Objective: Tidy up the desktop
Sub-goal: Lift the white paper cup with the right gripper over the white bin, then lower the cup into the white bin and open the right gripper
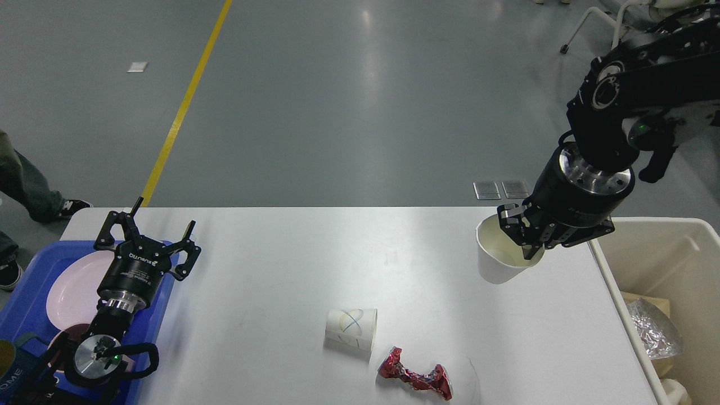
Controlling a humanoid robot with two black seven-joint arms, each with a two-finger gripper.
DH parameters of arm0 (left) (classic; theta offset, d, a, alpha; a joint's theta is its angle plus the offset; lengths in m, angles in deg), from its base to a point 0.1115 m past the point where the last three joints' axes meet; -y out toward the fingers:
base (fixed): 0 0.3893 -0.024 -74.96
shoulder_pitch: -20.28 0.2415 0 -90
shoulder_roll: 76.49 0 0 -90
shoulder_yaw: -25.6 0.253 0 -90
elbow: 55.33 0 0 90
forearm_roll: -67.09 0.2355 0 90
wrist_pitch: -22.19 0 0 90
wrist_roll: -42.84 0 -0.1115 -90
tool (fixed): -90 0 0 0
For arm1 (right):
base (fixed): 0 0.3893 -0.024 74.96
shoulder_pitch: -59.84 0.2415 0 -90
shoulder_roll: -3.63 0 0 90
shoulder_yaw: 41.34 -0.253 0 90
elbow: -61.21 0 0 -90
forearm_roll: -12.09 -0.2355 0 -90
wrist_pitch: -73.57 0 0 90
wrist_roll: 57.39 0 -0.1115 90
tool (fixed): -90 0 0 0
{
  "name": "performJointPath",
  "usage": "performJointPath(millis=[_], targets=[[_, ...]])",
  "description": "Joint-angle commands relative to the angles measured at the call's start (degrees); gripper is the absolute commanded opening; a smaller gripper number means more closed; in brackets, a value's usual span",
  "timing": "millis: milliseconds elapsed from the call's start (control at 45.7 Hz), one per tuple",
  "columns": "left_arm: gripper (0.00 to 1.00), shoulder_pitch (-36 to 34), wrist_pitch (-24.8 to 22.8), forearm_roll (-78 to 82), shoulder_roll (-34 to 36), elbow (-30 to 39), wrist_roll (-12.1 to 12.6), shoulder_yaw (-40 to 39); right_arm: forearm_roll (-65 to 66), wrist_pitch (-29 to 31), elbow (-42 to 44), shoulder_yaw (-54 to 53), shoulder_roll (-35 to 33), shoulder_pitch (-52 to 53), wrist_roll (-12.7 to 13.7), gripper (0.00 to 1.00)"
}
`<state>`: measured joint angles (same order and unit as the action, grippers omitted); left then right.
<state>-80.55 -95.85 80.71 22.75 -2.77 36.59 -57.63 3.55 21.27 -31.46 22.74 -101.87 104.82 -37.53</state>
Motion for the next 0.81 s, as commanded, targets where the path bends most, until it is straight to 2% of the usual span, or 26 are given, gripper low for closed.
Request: performJointPath(millis=[0,109,350,503,634,787], targets=[[0.96,0.0,0.0,0.0,0.0,0.0,0.0,0.0,-0.2,-0.3,0.2,0.8,0.1,-0.3,0.0,0.00],[0.96,0.0,0.0,0.0,0.0,0.0,0.0,0.0,-0.2,-2.0,1.2,3.2,-0.4,-1.5,0.0,0.00],[0.96,0.0,0.0,0.0,0.0,0.0,0.0,0.0,-1.9,-12.9,8.3,13.2,-5.7,-11.4,0.1,0.00],[0.96,0.0,0.0,0.0,0.0,0.0,0.0,0.0,-1.7,-17.4,19.1,13.4,-12.7,-22.7,0.3,0.00],[0.96,0.0,0.0,0.0,0.0,0.0,0.0,0.0,-1.4,-18.0,29.6,12.3,-18.5,-32.3,0.1,0.00],[0.96,0.0,0.0,0.0,0.0,0.0,0.0,0.0,-1.4,-24.5,41.6,4.1,-21.8,-48.3,0.1,0.00]])
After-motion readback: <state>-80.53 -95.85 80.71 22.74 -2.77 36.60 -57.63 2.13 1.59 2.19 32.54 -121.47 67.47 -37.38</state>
